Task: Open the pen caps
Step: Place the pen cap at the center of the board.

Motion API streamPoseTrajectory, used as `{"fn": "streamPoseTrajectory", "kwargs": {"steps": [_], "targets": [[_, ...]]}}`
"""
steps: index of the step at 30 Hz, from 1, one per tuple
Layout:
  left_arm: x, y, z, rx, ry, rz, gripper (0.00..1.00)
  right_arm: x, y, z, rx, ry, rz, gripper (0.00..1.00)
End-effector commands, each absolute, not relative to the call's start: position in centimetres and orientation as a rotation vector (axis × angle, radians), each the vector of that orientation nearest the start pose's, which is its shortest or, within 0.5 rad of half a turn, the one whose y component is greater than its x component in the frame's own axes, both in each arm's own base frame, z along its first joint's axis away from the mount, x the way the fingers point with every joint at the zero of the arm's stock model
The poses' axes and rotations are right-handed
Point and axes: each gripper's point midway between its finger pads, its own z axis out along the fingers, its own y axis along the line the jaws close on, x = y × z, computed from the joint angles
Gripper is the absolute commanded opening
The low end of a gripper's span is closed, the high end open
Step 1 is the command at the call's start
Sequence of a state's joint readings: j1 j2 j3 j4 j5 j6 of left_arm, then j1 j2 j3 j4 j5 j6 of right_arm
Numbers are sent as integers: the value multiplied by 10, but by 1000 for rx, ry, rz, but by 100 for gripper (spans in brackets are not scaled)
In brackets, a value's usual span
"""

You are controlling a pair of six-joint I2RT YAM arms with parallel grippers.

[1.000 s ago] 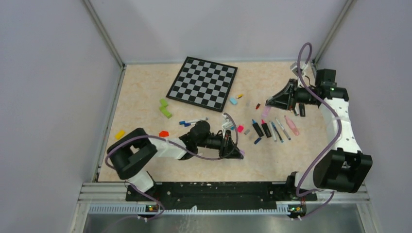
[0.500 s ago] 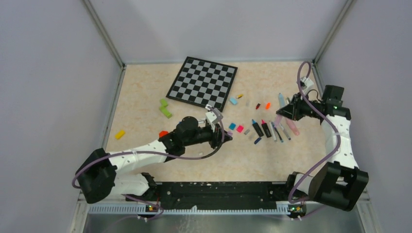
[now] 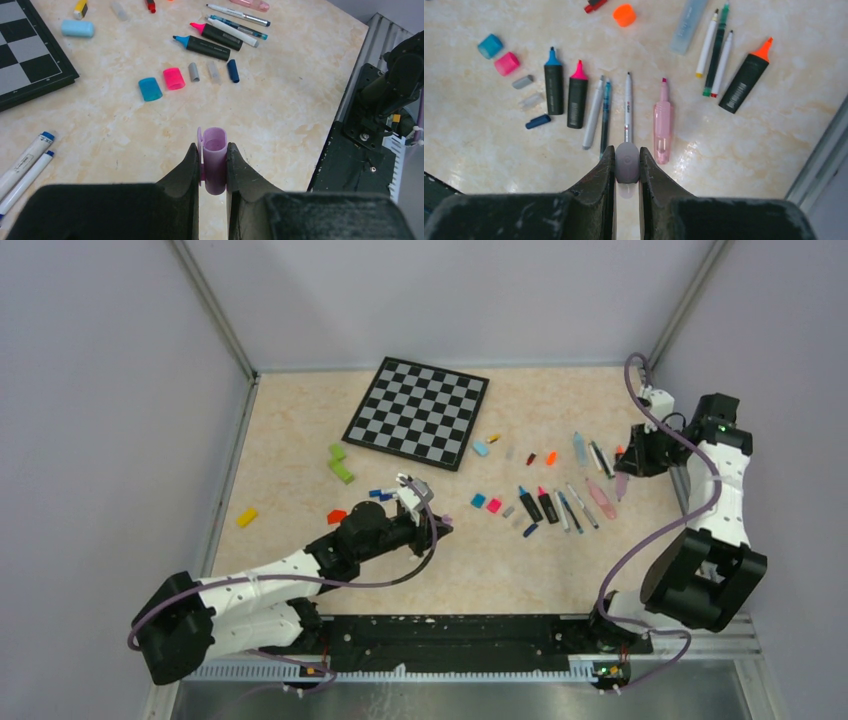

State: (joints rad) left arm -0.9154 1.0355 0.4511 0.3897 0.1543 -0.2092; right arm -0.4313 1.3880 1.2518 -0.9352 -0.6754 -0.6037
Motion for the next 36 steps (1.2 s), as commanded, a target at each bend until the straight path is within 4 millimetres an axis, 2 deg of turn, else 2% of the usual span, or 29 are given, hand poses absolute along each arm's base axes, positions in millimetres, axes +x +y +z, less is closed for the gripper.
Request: {"fn": "streamPoseTrajectory", "kwargs": {"steps": [1,7,10,12,16,19,23,26,27,32,34,36], "targets": [[198,-300,181,715,1635,-907,0,297,-76,171,-462,2477,254,0],[198,-301,175,725,1646,-903,0,290,-100,143,-491,2616,189,0],[199,-300,172,719,1654,-899,0,288,-99,133,-500,2661,237,0],[200,-300,172,710,1657,-896,0,286,-88,130,-497,2653,333,0],[202,-300,164,691,1690,-897,0,275,-38,137,-495,2573,681,0],[201,-301,153,670,1744,-916,0,263,6,146,-494,2480,948,0],[200,-301,138,598,1843,-934,0,247,68,147,-537,2384,1220,0],[201,-302,127,544,1915,-948,0,239,109,140,-571,2343,1354,0],[200,-304,125,545,1929,-957,0,234,126,135,-646,2324,1382,0],[192,-321,107,554,2005,-1050,1,209,175,122,-865,2362,1441,1],[193,-325,97,524,2051,-1064,1,211,187,117,-836,2372,1485,1],[196,-327,87,484,2092,-1059,1,217,198,116,-715,2371,1599,1]]}}
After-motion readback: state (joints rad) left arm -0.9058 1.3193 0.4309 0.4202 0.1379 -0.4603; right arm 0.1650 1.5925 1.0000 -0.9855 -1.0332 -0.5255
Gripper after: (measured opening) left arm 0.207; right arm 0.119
